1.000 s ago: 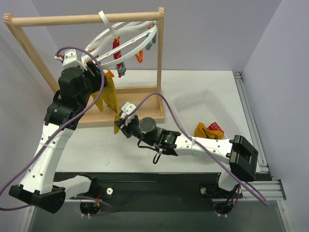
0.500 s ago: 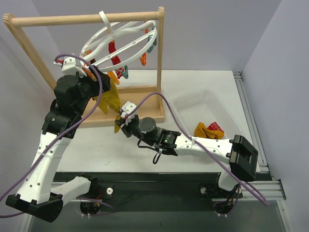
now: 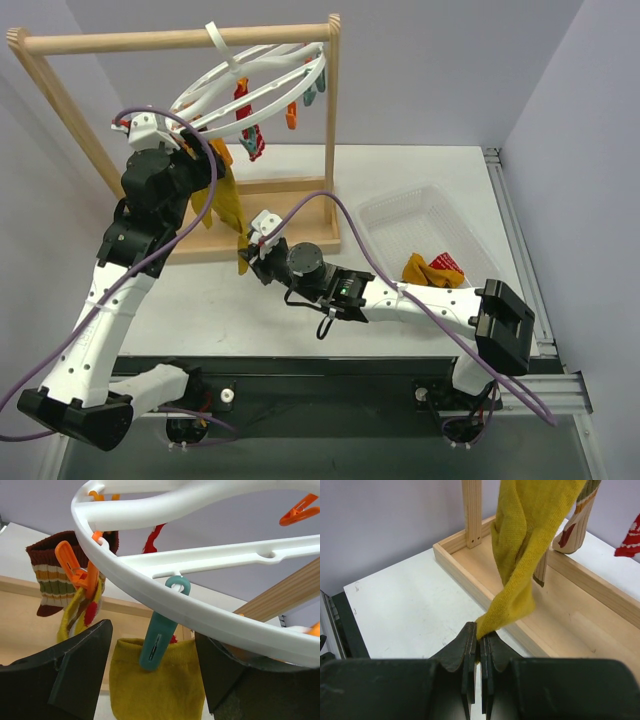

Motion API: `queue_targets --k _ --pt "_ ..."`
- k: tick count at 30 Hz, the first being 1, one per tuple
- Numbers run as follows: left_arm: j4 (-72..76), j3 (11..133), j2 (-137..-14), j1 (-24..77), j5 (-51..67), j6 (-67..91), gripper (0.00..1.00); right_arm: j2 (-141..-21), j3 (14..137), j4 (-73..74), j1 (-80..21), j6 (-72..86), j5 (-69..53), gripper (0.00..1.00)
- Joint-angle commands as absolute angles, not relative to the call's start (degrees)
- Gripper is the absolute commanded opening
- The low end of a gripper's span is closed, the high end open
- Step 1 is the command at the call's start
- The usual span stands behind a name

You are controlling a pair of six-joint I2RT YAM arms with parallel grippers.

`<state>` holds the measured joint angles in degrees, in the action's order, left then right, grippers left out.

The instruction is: Remove the socks clipped to the hanger

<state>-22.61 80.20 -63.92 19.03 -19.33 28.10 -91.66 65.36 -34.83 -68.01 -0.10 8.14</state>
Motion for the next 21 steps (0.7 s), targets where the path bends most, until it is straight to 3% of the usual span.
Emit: queue_targets --k 1,4,8,16,21 --pt "-15.2 80.5 -64.5 18.8 -21.6 28.8 0.78 -91.2 68.6 -36.1 -68.4 0.0 7.6 0.00" --pt "-14.0 80.4 -64.9 18.8 -20.4 28.9 0.78 -91.5 68.6 -35.8 -68.5 0.0 7.6 0.00" --pt "-13.4 80.8 -65.2 18.9 -18.5 28.9 0.70 -91.2 68.2 -35.4 -68.5 0.0 7.9 0.00" --pt "-18.4 76.1 -60.3 19.4 -10.1 26.4 0.88 -89.9 68.6 -32.1 -66.6 3.8 7.8 0.00" --pt "-25.0 74.4 -54.9 19.5 -8.7 23.8 0.91 -88.4 69.0 -27.3 -63.6 8.3 1.9 0.00"
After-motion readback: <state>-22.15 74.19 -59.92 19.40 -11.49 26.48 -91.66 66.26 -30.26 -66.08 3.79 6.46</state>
